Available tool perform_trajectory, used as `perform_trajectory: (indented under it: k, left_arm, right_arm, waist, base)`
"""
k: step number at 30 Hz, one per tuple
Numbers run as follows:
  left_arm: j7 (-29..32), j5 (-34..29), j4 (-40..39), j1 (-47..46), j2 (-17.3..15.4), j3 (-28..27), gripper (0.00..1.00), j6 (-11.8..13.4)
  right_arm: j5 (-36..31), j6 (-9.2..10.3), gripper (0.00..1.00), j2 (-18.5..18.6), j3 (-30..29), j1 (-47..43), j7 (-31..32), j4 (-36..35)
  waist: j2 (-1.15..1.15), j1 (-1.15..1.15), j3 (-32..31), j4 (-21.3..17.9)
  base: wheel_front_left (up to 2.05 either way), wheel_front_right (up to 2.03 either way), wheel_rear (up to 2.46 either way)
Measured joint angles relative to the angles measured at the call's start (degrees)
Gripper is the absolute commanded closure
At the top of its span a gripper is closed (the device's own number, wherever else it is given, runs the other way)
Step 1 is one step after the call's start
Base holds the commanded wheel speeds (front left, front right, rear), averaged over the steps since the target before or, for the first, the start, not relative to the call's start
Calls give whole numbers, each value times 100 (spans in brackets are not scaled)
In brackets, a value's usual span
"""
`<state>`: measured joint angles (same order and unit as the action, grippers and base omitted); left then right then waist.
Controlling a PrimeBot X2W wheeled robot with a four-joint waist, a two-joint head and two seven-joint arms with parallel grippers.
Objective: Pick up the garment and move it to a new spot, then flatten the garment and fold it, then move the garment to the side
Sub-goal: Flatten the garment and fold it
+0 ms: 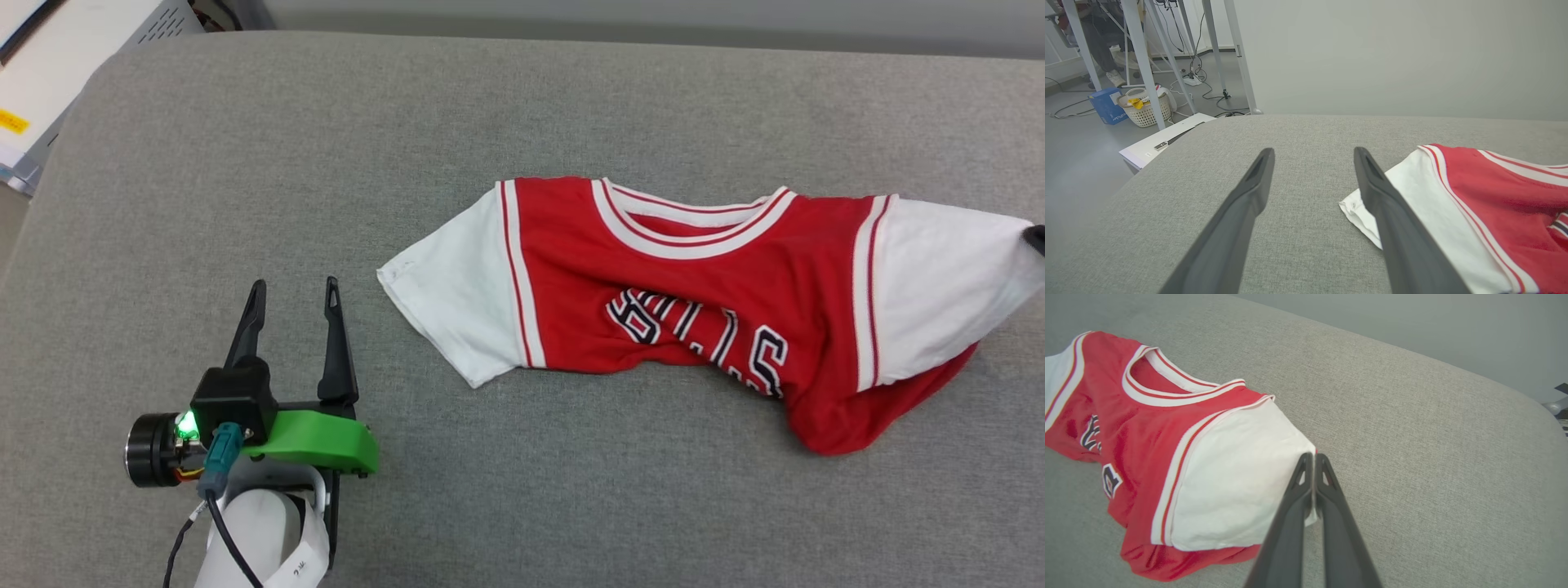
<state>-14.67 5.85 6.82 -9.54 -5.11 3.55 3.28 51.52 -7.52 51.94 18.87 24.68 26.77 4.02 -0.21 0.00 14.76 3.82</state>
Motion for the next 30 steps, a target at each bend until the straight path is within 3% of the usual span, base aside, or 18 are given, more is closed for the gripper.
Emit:
perform_trajectory:
  k: [6,12,15,20,22,23,30]
  left_arm:
    - [0,-34,9,-158,36,2,0,-60]
    - [0,-45,41,-376,116,38,0,-111]
    - [0,-71,93,-437,130,68,0,-147]
    - [0,-79,188,-448,147,77,0,-151]
    - [0,-90,214,-433,148,63,0,-151]
    - [0,-100,225,-426,151,53,0,-151]
    - [0,-137,276,-188,148,-24,0,-160]
  right_arm:
    - [-366,0,100,-15,-400,193,360,832]
    - [-889,-1,100,-537,-453,416,469,2162]
    - [-1050,0,100,-820,-471,476,308,2787]
    - [-1101,1,99,-946,-454,601,-215,3176]
    - [-1131,1,40,-993,-446,600,-519,3243]
    - [-1152,1,0,-1024,-448,598,-728,3264]
    - [-1533,-1,0,-1127,-604,491,-2034,3045]
  waist:
    - [0,0,303,65]
    - [0,0,558,185]
    - [0,0,622,281]
    - [0,0,582,354]
    - [0,0,517,354]
    - [0,0,468,349]
    - [0,0,40,258]
  base:
    - [0,0,0]
    - [0,0,0]
    - [0,0,0]
    - [0,0,0]
    - [0,0,0]
    - [0,0,0]
    - [0,0,0]
